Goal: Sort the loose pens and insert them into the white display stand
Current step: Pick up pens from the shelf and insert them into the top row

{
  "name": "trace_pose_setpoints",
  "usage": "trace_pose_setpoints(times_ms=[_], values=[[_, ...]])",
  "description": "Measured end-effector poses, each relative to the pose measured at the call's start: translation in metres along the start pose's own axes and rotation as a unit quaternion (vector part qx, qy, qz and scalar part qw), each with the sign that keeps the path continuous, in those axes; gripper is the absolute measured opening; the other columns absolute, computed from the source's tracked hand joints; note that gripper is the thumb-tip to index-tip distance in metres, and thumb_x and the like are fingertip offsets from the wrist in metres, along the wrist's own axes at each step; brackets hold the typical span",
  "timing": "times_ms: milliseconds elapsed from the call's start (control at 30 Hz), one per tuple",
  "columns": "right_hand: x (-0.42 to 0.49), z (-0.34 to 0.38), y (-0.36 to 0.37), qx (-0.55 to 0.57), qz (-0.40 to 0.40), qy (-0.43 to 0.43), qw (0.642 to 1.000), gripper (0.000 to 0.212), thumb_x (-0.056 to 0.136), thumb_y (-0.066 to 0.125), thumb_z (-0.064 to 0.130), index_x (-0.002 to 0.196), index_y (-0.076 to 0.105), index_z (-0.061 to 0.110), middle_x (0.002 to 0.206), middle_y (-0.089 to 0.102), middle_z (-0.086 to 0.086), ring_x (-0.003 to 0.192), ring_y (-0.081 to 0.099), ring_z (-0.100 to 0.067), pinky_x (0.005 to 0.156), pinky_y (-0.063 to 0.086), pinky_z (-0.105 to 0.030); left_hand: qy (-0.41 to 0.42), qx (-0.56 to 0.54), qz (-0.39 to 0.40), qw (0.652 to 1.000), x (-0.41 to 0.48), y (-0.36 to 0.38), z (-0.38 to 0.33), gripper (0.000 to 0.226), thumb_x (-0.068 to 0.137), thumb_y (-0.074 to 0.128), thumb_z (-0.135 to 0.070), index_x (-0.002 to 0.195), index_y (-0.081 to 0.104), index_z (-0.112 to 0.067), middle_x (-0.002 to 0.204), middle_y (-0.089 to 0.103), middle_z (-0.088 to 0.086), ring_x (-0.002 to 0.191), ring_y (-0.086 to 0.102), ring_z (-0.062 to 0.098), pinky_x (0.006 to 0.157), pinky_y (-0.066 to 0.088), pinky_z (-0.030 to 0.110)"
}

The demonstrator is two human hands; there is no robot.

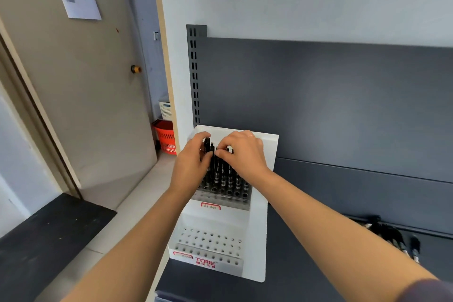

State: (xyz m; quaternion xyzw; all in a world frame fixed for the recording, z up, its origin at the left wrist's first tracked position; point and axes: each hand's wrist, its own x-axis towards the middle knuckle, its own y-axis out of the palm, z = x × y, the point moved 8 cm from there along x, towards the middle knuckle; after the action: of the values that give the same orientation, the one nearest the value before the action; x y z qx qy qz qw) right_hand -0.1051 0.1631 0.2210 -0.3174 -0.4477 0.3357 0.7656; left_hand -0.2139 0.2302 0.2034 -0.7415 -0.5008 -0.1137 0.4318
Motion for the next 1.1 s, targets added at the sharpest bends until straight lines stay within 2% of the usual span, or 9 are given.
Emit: trace_pose_setpoints(times_ms=[133,267,433,633,733,833,933,1000,1100], values=[[0.001,-0.002,0.004,0.011,-0.003,0.01,1.0,0.013,0.089,0.061,0.038,0.092,0.072,0.033,0.105,0.059,0.011,0.11,0.042,-0.018,0.085,0.027,-0.033,0.005,0.025,0.018,0.999,-0.002,0.003,0.004,0.031,0.086,0.062,-0.011,0.116,0.054,-0.013,0.099,0.057,0.002,0.077,0.051,0.014,0.069,0.044,0.028],[0.005,0.008,0.011,-0.017,0.036,-0.014,0.999,0.014,0.09,0.059,0.036,0.094,0.072,0.033,0.106,0.058,0.011,0.113,0.041,-0.018,0.086,0.026,-0.033,-0.01,0.06,0.04,0.997,-0.006,0.004,0.012,0.024,0.088,0.061,-0.014,0.112,0.059,-0.011,0.099,0.062,0.006,0.083,0.057,0.021,0.07,0.044,0.028],[0.005,0.009,0.012,-0.054,0.045,-0.003,0.997,0.017,0.091,0.057,0.038,0.095,0.07,0.03,0.108,0.057,0.008,0.114,0.04,-0.019,0.085,0.025,-0.033,-0.005,0.051,0.042,0.998,-0.006,-0.001,0.011,0.023,0.093,0.054,-0.015,0.113,0.064,-0.006,0.105,0.067,0.009,0.094,0.061,0.024,0.08,0.046,0.028],[0.002,0.011,0.011,-0.116,0.01,-0.007,0.993,0.021,0.092,0.054,0.041,0.095,0.07,0.028,0.109,0.057,0.009,0.113,0.041,-0.018,0.089,0.023,-0.035,-0.017,0.059,0.038,0.997,-0.005,0.001,0.01,0.014,0.09,0.059,-0.015,0.099,0.065,-0.006,0.092,0.066,0.007,0.083,0.058,0.02,0.069,0.041,0.024],[0.0,0.009,0.011,-0.111,-0.007,0.001,0.994,0.021,0.092,0.053,0.042,0.093,0.07,0.029,0.108,0.056,0.01,0.112,0.042,-0.018,0.091,0.023,-0.036,-0.025,0.058,0.033,0.997,-0.008,0.001,0.013,0.012,0.092,0.056,-0.017,0.095,0.062,-0.008,0.084,0.063,0.003,0.074,0.054,0.017,0.063,0.041,0.027],[0.001,0.008,0.013,-0.081,0.008,0.002,0.997,0.02,0.09,0.056,0.045,0.094,0.068,0.029,0.11,0.055,0.01,0.113,0.041,-0.018,0.089,0.024,-0.035,-0.04,0.053,0.031,0.997,-0.006,0.001,0.013,0.016,0.096,0.047,-0.02,0.09,0.059,-0.011,0.075,0.059,0.0,0.072,0.057,0.023,0.059,0.041,0.03],[0.0,0.003,0.006,-0.035,0.022,-0.005,0.999,0.026,0.091,0.052,0.047,0.108,0.064,0.03,0.118,0.054,0.009,0.117,0.041,-0.018,0.093,0.028,-0.035,-0.043,0.086,0.003,0.995,0.0,-0.003,0.007,0.021,0.097,0.042,-0.022,0.101,0.062,-0.015,0.092,0.063,0.002,0.087,0.058,0.024,0.067,0.047,0.037],[-0.003,-0.007,-0.008,-0.022,0.005,-0.004,1.0,0.028,0.094,0.049,0.044,0.113,0.063,0.029,0.12,0.054,0.007,0.117,0.043,-0.018,0.095,0.031,-0.036,-0.014,0.1,-0.03,0.994,0.004,-0.004,-0.01,0.023,0.096,0.044,-0.02,0.107,0.063,-0.016,0.103,0.063,0.004,0.096,0.055,0.024,0.073,0.047,0.038],[-0.011,-0.033,-0.031,-0.015,-0.018,0.01,1.0,0.027,0.096,0.047,0.038,0.112,0.064,0.024,0.12,0.055,0.004,0.113,0.046,-0.02,0.093,0.036,-0.036,0.053,0.108,-0.034,0.992,0.008,0.012,-0.047,0.018,0.092,0.05,-0.016,0.103,0.065,-0.016,0.102,0.064,0.004,0.092,0.053,0.025,0.075,0.04,0.035]])
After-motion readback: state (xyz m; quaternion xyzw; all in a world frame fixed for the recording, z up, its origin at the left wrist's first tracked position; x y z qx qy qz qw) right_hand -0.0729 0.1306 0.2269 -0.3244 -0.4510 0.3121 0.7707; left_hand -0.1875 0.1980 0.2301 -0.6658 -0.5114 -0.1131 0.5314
